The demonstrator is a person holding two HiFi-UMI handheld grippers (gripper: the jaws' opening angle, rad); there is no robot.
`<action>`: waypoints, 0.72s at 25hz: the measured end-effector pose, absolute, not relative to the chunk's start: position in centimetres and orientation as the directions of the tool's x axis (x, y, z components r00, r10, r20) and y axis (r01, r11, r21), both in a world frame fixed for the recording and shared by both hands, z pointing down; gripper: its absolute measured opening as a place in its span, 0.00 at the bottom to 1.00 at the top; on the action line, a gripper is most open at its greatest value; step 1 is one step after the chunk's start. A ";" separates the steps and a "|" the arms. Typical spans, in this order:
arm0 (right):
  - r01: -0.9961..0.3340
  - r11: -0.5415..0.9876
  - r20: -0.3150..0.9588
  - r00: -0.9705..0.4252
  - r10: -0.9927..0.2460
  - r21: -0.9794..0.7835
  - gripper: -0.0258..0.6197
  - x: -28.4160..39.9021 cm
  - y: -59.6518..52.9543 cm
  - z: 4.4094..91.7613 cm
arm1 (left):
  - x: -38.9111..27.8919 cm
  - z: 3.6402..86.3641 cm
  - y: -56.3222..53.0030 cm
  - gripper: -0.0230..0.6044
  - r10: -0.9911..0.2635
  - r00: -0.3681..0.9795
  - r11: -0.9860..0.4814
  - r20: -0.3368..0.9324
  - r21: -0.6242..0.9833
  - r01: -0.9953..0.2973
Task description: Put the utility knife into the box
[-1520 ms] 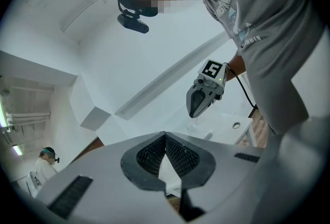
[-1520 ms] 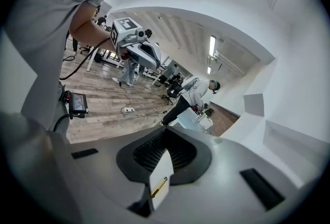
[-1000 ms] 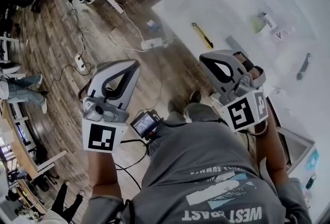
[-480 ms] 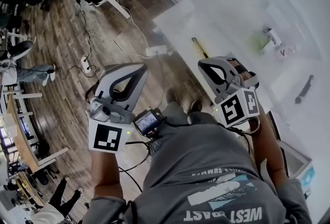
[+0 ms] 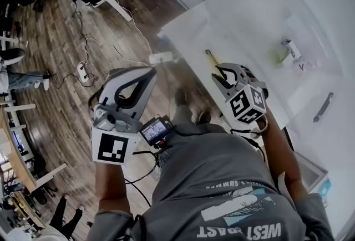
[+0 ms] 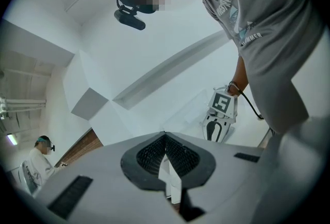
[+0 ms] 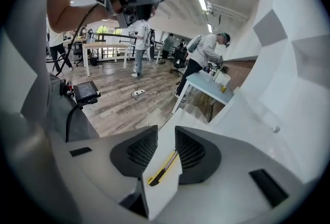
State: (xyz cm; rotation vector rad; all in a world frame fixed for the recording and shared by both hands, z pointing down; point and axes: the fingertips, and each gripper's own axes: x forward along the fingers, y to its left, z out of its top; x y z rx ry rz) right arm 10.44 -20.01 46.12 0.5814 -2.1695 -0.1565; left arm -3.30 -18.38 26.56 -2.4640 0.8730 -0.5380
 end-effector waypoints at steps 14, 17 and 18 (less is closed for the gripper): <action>-0.644 0.763 0.898 -0.300 -0.322 0.059 0.34 13.7 -25.3 61.5 | -7.3 29.2 -21.9 0.05 -0.652 0.721 -0.723 0.236 -0.482 -0.496; -0.668 0.743 0.933 -0.241 -0.267 0.040 0.34 14.7 -25.4 64.3 | -8.0 29.4 -22.4 0.05 -0.651 0.720 -0.726 0.242 -0.475 -0.497; -0.677 0.735 0.943 -0.219 -0.249 0.037 0.34 15.1 -25.4 65.3 | -8.2 29.4 -22.6 0.05 -0.650 0.720 -0.728 0.244 -0.473 -0.497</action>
